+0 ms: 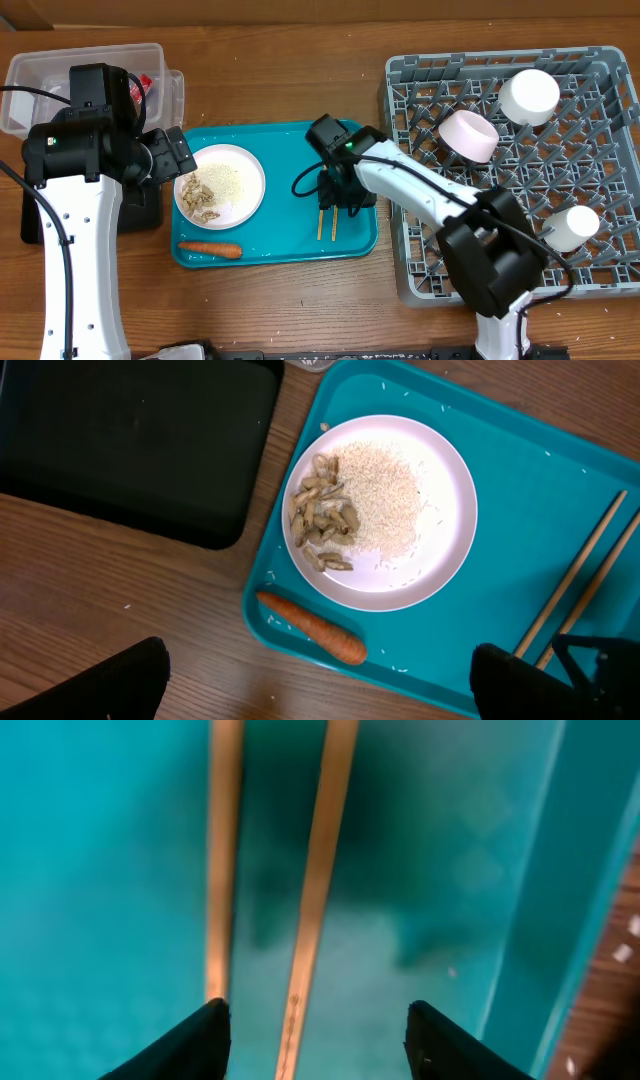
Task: Sort waste into correct bins and load items into the dishwasher
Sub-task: 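Lower the right gripper onto one chopstick and grasp it, then carry the chopstick to the rack's left edge and release it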
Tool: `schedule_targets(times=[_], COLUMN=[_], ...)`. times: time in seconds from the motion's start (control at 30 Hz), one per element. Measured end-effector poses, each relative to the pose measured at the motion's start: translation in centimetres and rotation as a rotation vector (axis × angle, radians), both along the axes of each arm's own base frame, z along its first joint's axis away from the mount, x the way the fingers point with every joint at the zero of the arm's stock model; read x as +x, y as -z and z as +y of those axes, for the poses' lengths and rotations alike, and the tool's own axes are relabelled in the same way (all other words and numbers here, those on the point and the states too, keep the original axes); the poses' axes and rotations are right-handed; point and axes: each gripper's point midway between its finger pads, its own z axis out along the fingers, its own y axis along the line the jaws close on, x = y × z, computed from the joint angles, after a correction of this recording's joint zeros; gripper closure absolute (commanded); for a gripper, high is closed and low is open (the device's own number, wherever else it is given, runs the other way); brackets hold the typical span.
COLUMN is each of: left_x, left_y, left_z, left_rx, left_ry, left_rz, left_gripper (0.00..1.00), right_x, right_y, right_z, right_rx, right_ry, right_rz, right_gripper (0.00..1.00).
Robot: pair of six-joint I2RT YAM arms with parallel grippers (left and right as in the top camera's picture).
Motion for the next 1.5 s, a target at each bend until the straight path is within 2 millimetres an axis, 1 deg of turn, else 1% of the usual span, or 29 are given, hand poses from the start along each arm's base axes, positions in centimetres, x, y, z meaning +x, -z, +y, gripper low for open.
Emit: schedule_targets(times=[0.07,0.17,0.2,0.37,0.4,0.5,0.57,0.7,0.8,0.9,0.97,1.07,1.1,1.13,1.17,1.23,1.27,1.33,1.4,1.43,1.5], left_x=[0.0,0.0,0.0,0.0,0.0,0.0,0.0,0.0,0.0,0.0,0.0,0.0,-0.1,-0.1,-0.1,-0.1,-0.1,-0.1,-0.1,-0.1,-0.2], left_y=[0.0,0.0,0.0,0.0,0.0,0.0,0.0,0.0,0.0,0.0,0.0,0.0,0.0,0.0,0.0,0.0,0.0,0.0,0.0,0.0,0.1], left_z=[0.0,0.0,0.0,0.0,0.0,0.0,0.0,0.0,0.0,0.0,0.0,0.0,0.0,0.0,0.0,0.0,0.0,0.0,0.0,0.0,0.0], left_rx=[0.000,0.000,0.000,0.000,0.000,0.000,0.000,0.000,0.000,0.000,0.000,0.000,0.000,0.000,0.000,-0.001,0.000,-0.001,-0.001,-0.001,-0.001], left_ry=[0.000,0.000,0.000,0.000,0.000,0.000,0.000,0.000,0.000,0.000,0.000,0.000,0.000,0.000,0.000,0.000,0.000,0.000,0.000,0.000,0.000], left_rz=[0.000,0.000,0.000,0.000,0.000,0.000,0.001,0.001,0.001,0.001,0.001,0.002,0.003,0.004,0.004,0.004,0.004,0.004,0.005,0.005,0.007], left_gripper=[0.02,0.02,0.02,0.02,0.02,0.02,0.02,0.02,0.02,0.02,0.02,0.02,0.02,0.02,0.02,0.02,0.02,0.02,0.02,0.02,0.02], right_x=[-0.1,-0.1,-0.1,0.0,-0.1,-0.2,-0.3,-0.9,-1.3,-1.0,-0.6,0.1,0.3,0.5,0.5,0.4,0.2,0.0,-0.1,-0.2,-0.6], right_y=[0.8,1.6,1.6,1.6,1.6,1.6,1.6,1.5,1.0,-0.7,-3.0,-7.6,-9.3,-11.3,-12.5,-14.8,-15.2,-15.2,-14.4,-14.1,-12.7], right_z=[0.0,-0.1,-0.2,-0.3,-0.3,-0.4,-0.5,-1.0,-1.5,-1.8,-2.3,-3.7,-4.3,-5.4,-6.2,-8.6,-9.6,-11.4,-12.9,-13.2,-13.7], right_rx=[-0.012,-0.026,-0.027,-0.032,-0.032,-0.037,-0.041,-0.062,-0.086,-0.079,-0.058,-0.013,0.002,0.015,0.020,0.017,0.008,-0.018,-0.044,-0.051,-0.065], right_ry=[0.003,0.005,0.004,0.004,0.005,0.012,0.010,0.009,0.000,-0.011,-0.019,-0.025,-0.024,-0.018,-0.014,0.003,0.009,0.024,0.034,0.035,0.033], right_rz=[0.014,0.022,0.021,0.017,0.018,0.024,0.027,0.055,0.078,0.061,0.029,-0.048,-0.077,-0.112,-0.132,-0.160,-0.155,-0.130,-0.098,-0.088,-0.059], right_gripper=[0.43,0.51,0.55,0.80,0.83,0.89,0.96,0.96,0.96,0.96,0.96,0.96,0.96,0.96,0.96,0.96,0.96,0.96,0.96,0.96,0.96])
